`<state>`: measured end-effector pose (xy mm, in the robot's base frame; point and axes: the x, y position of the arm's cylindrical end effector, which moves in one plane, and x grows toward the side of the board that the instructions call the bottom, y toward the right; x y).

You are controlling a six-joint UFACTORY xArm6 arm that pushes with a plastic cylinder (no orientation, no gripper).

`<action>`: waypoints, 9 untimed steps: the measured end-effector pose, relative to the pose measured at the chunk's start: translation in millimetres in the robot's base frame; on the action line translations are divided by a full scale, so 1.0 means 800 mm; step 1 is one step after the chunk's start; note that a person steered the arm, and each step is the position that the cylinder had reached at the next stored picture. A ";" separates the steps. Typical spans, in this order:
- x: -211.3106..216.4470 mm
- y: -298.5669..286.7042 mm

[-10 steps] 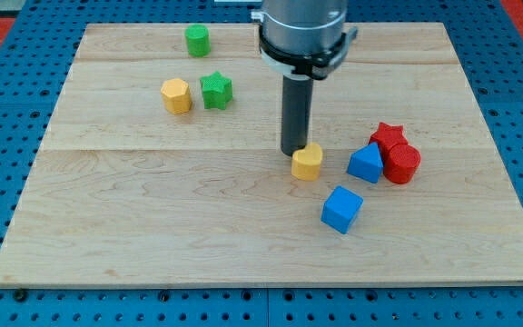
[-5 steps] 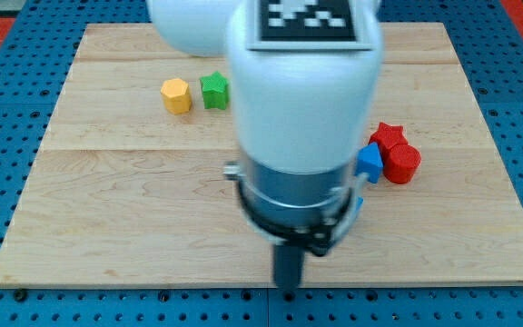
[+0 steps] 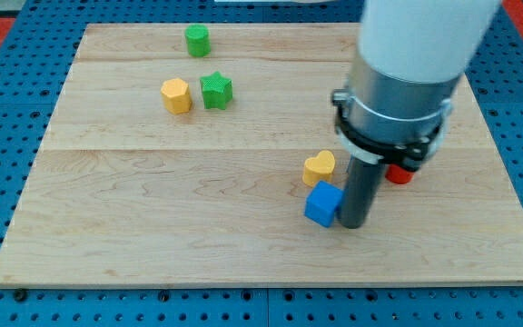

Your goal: Push the blue cube to the bottom center

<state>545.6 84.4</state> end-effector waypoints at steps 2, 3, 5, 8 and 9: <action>-0.014 -0.044; -0.014 -0.029; -0.029 -0.084; -0.029 -0.115; -0.011 -0.054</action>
